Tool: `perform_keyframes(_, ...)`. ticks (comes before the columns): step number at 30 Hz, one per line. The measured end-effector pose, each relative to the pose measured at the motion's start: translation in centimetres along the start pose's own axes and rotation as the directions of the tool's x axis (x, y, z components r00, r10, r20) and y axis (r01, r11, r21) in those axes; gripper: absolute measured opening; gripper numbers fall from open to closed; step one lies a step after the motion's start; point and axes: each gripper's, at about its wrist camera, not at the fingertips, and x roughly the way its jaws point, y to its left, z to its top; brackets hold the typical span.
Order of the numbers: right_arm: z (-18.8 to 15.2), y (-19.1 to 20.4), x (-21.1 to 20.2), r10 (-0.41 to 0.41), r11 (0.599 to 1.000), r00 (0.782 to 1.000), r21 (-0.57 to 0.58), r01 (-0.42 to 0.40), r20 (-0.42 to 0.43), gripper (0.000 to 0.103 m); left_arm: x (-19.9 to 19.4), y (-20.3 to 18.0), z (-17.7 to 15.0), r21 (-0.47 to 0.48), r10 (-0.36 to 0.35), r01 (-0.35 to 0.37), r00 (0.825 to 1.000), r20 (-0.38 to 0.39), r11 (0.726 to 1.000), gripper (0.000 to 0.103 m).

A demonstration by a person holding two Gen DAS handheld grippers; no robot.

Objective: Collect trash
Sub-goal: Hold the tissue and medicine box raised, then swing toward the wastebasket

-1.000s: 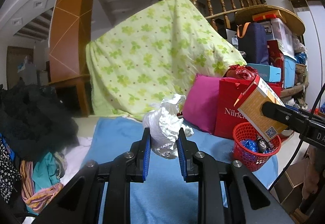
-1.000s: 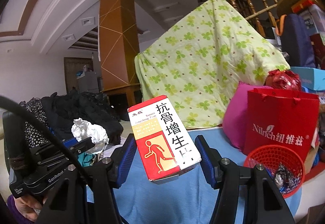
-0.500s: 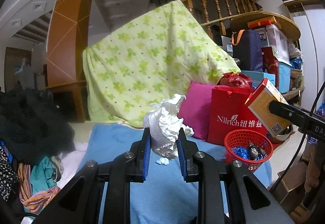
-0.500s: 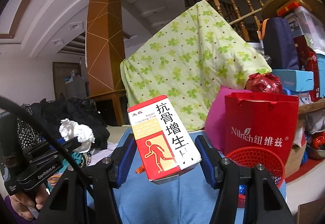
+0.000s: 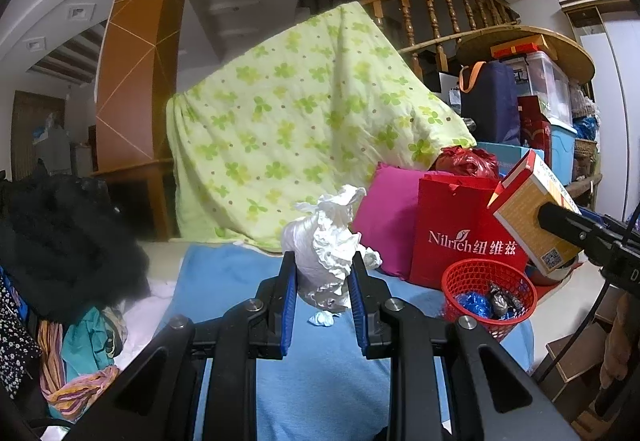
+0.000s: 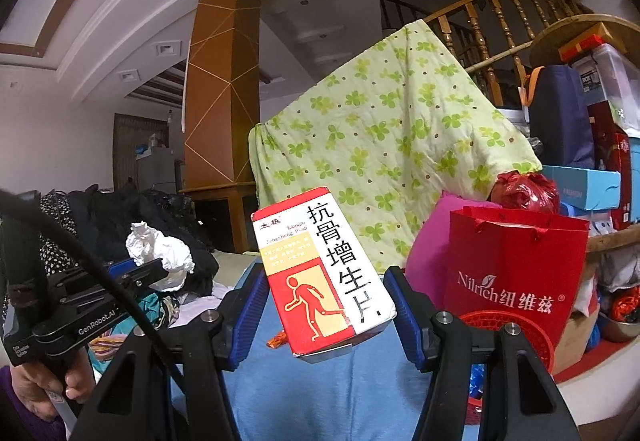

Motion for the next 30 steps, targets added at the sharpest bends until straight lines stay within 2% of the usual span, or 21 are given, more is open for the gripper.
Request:
perform_keyframes(11, 0.4, -3.0, -1.7, -0.030, 0.997, 0.999, 0.071, 0.029, 0.016, 0.062, -0.6, -1.5, 0.8, 0.018, -0.023, 0.023, 1.000, 0.020, 1.000, 0.026)
perform_keyframes(30, 1.9, -2.4, -3.8, -0.030, 0.999, 0.997, 0.043, 0.027, 0.072, 0.062, -2.5, -1.9, 1.9, 0.025, -0.025, 0.024, 0.998, 0.061, 0.999, 0.026)
